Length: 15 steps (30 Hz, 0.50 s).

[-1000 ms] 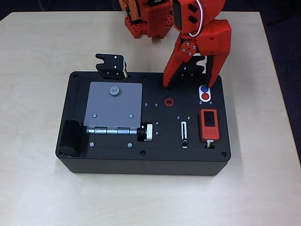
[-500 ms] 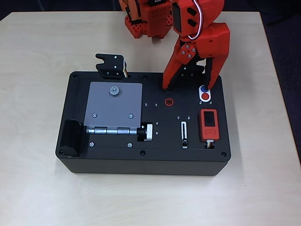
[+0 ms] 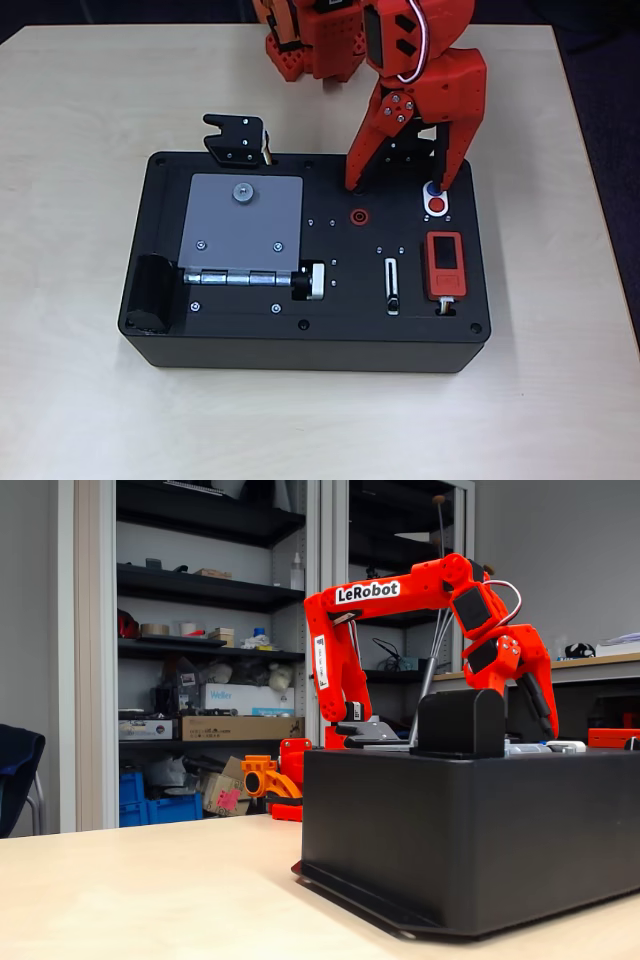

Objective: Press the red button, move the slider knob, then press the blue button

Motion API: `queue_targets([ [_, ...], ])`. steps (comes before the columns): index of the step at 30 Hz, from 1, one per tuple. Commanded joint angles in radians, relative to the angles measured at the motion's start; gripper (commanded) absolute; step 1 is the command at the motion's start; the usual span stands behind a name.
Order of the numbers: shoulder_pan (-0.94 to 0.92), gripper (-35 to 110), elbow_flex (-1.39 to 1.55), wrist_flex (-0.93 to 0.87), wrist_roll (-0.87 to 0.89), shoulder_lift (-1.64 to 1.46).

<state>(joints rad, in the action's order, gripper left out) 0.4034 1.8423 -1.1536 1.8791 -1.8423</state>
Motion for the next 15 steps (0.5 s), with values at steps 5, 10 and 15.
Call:
queue_targets([
  [5,0.02,38,0.031,0.017,0.025,-0.006],
  [10,0.028,37,0.038,0.023,0.018,-0.005],
  [15,0.035,37,0.038,0.028,0.011,0.002],
])
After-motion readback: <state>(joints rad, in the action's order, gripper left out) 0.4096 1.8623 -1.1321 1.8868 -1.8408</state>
